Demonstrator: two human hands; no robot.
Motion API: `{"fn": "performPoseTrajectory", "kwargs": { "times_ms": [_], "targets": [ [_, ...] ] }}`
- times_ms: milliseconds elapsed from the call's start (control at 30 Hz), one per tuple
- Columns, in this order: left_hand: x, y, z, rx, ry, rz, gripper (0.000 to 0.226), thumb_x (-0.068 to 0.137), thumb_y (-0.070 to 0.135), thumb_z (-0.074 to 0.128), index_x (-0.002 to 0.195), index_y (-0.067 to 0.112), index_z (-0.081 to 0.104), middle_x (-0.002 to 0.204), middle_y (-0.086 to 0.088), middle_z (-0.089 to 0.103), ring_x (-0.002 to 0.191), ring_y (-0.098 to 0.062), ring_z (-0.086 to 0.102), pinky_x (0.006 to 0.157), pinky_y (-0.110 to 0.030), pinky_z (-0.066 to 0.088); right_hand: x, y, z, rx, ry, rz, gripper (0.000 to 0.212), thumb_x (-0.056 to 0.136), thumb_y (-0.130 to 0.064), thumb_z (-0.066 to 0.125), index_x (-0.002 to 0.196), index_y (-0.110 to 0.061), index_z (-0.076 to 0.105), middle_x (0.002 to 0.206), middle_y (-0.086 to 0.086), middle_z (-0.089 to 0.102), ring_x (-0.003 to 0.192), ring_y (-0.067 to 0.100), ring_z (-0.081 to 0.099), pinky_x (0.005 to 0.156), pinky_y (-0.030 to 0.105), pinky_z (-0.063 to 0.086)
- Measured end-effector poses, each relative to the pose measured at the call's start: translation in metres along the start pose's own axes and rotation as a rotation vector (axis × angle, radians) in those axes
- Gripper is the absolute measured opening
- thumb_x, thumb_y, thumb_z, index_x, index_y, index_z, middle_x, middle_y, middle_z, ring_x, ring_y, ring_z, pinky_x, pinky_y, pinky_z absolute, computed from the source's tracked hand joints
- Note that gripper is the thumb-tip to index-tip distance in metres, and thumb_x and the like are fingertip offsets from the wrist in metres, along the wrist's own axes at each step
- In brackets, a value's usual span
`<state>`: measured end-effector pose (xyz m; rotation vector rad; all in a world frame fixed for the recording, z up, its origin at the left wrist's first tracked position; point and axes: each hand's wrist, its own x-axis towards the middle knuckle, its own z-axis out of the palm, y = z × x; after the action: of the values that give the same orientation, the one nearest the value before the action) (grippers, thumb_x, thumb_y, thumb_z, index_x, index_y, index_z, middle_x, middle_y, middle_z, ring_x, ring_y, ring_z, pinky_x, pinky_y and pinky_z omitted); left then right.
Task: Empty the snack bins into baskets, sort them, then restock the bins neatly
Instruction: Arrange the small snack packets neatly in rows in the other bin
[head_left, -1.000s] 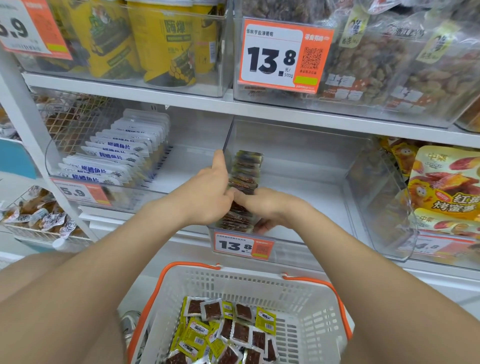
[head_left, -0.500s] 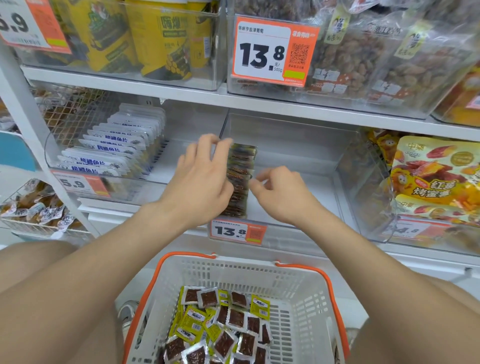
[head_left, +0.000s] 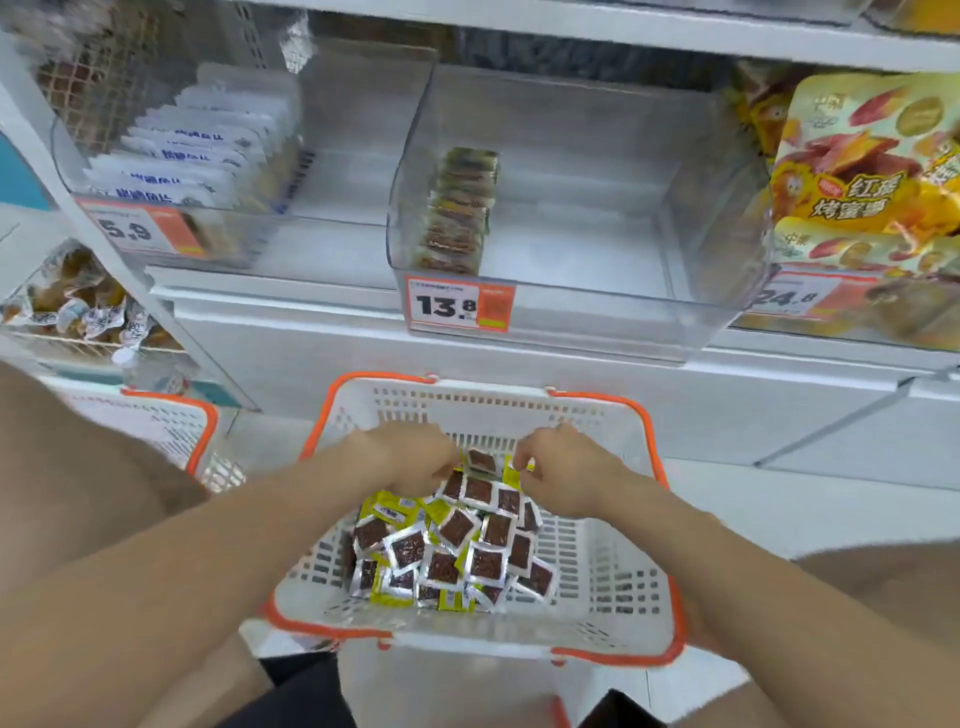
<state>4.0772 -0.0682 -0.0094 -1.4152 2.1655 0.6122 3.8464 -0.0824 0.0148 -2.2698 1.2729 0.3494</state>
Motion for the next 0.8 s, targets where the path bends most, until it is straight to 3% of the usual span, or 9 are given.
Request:
{"fn": "performPoseTrajectory", "kwargs": {
  "times_ms": [100,200,267,367,433,533,600,667,800],
  "targets": [
    [0.037,-0.001,0.049,-0.142,0.009,-0.059,0.022,0.093,0.015,0.053,0.111,0.013,0.066,0.115,-0.01,0.067,0.107,-0.035,0.065,0.088,-0.044,0.056,0.035,0.027,0.057,0.074,-0.055,0.128,0.027,0.092,-0.013,0.056,0.115,-0.012,0.07,0.121,0.015,0.068,0.119,0.035,0.06,0.097,0.041,0.052],
    [0.065,0.013,0.087,-0.203,0.006,-0.083,0.04,0.096,0.002,0.051,0.135,0.011,0.055,0.139,-0.01,0.052,0.127,-0.034,0.056,0.088,-0.039,0.048,0.057,0.047,0.115,0.12,-0.146,0.229,0.011,0.088,-0.01,0.055,0.093,-0.009,0.064,0.112,0.016,0.065,0.115,0.038,0.061,0.087,0.041,0.052],
    [0.081,0.019,0.106,-0.16,0.04,-0.075,0.059,0.091,-0.006,0.054,0.147,0.012,0.045,0.154,-0.011,0.041,0.137,-0.037,0.049,0.101,-0.044,0.049,0.063,0.054,0.148,0.165,-0.159,0.313,0.007,0.09,-0.014,0.056,0.097,-0.013,0.057,0.114,0.016,0.062,0.114,0.038,0.062,0.085,0.039,0.052],
    [0.099,0.022,0.128,-0.01,0.042,-0.045,0.085,0.09,-0.006,0.063,0.162,0.017,0.022,0.171,-0.008,0.014,0.151,-0.036,0.03,0.117,-0.052,0.036,0.068,0.055,0.191,0.232,-0.144,0.384,0.074,0.087,-0.026,0.077,0.148,-0.018,0.035,0.143,0.016,0.044,0.12,0.04,0.06,0.093,0.047,0.056],
    [0.106,0.021,0.138,0.049,0.008,-0.056,0.093,0.093,0.004,0.067,0.165,0.022,0.012,0.174,-0.001,0.001,0.157,-0.033,0.014,0.123,-0.054,0.024,0.072,0.049,0.208,0.203,-0.134,0.347,0.122,0.069,-0.043,0.093,0.159,-0.029,0.012,0.161,0.016,0.017,0.13,0.044,0.053,0.096,0.052,0.056],
    [0.116,0.022,0.151,0.069,0.044,-0.094,0.081,0.092,0.013,0.07,0.159,0.021,0.026,0.17,-0.002,0.013,0.153,-0.037,0.02,0.124,-0.057,0.021,0.084,0.042,0.222,0.183,-0.128,0.284,0.144,0.065,-0.054,0.094,0.164,-0.031,-0.008,0.172,0.011,-0.011,0.155,0.042,0.021,0.117,0.053,0.04],
    [0.119,0.024,0.155,0.019,0.091,-0.131,0.062,0.093,0.01,0.067,0.149,0.018,0.04,0.158,-0.005,0.03,0.144,-0.039,0.031,0.117,-0.054,0.032,0.091,0.041,0.226,0.161,-0.134,0.289,0.144,0.065,-0.051,0.095,0.164,-0.031,-0.007,0.172,0.009,-0.007,0.157,0.042,0.012,0.121,0.054,0.034],
    [0.119,0.027,0.159,-0.008,0.131,-0.17,0.052,0.093,0.011,0.069,0.139,0.017,0.046,0.144,-0.005,0.041,0.136,-0.035,0.038,0.104,-0.047,0.045,0.094,0.045,0.23,0.155,-0.095,0.299,0.139,0.063,-0.05,0.096,0.163,-0.027,0.002,0.165,0.01,0.013,0.149,0.04,0.026,0.113,0.051,0.043],
    [0.117,0.026,0.173,-0.085,0.194,-0.259,0.061,0.088,0.019,0.08,0.137,0.021,0.045,0.136,-0.001,0.05,0.128,-0.032,0.043,0.091,-0.043,0.052,0.089,0.058,0.236,0.252,-0.081,0.305,0.121,0.078,-0.057,0.084,0.163,-0.013,0.011,0.156,0.007,0.033,0.144,0.033,0.033,0.117,0.044,0.038]
  ]
}}
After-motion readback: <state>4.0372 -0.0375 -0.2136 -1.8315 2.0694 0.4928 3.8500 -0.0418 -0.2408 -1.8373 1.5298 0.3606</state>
